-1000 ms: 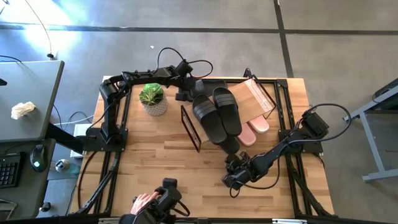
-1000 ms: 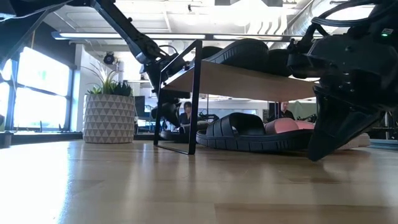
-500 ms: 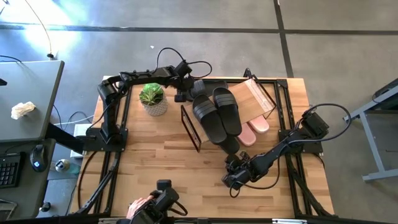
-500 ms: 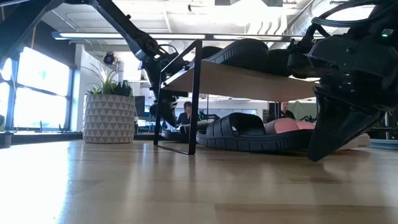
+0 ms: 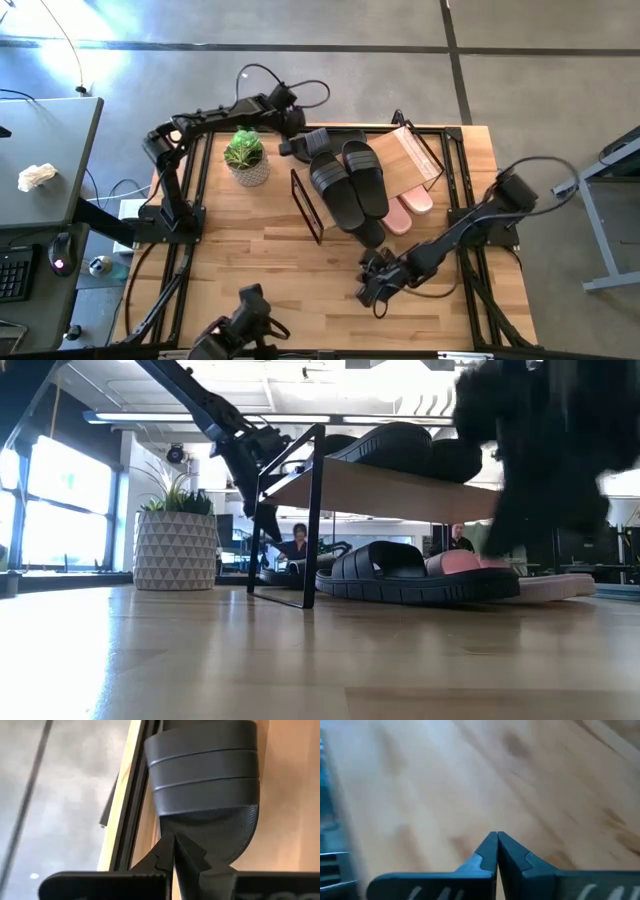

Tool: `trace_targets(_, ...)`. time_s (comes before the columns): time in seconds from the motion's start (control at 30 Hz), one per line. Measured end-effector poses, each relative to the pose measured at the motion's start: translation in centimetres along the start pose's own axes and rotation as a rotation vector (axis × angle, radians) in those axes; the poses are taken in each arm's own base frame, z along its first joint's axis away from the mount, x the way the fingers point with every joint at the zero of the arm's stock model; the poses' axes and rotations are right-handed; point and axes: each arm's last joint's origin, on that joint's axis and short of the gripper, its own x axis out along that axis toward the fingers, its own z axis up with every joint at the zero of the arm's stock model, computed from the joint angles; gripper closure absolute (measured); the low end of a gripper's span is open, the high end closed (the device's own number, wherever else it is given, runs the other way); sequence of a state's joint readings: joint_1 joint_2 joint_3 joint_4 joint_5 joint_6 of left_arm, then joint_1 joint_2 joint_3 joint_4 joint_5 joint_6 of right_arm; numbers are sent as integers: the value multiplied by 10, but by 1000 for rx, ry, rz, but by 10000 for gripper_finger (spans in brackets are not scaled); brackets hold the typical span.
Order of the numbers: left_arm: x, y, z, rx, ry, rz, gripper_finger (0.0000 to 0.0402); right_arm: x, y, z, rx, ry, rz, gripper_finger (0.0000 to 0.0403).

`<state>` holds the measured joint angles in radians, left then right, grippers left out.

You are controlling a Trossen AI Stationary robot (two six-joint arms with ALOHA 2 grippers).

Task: Pick and place slides into the shelf
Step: Put the black slipper under the shelf

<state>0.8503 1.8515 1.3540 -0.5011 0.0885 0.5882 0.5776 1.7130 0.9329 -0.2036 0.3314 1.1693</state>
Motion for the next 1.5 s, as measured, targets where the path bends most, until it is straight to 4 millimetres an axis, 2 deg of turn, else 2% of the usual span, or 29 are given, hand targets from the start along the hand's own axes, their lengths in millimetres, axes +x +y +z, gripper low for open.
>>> trace_targets(0.1, -4, 10, -6, -74, -29, -30, 401, -29, 8, 23, 34, -58, 127, 403)
trace_targets(0.17, -6, 15, -9, -121, -49, -55, 399, -56, 9, 44, 78, -137, 213, 403)
trace_targets(0.3, -7, 20, -13, -194, -91, -122, 401, -113, -1, 95, 173, -406, 353, 403)
trace_targets(0.5, -7, 20, -12, -261, -113, -161, 400, -201, -44, 161, 144, -945, 393, 403)
trace_targets(0.6, -7, 20, -12, -345, -109, -165, 401, -235, -73, 182, 140, -1090, 374, 403)
trace_targets(0.77, -9, 31, -16, -605, -131, -171, 399, -280, -119, 217, 135, -1118, 287, 402)
trace_targets(1.0, -15, 50, -27, -1006, -185, -330, 395, -336, -170, 272, 1, -1012, 172, 386)
trace_targets(1.1, -14, 47, -24, -1105, -171, -395, 383, -346, -193, 294, -43, -888, 186, 375)
trace_targets(1.17, -11, 42, -21, -1139, -156, -441, 372, -343, -211, 308, -57, -781, 233, 367)
trace_targets(1.33, 2, 32, -18, -1241, -86, -533, 334, -313, -255, 339, -40, -583, 339, 348)
trace_targets(1.5, 14, 33, -23, -1304, -47, -518, 291, -277, -285, 356, 20, -452, 403, 339)
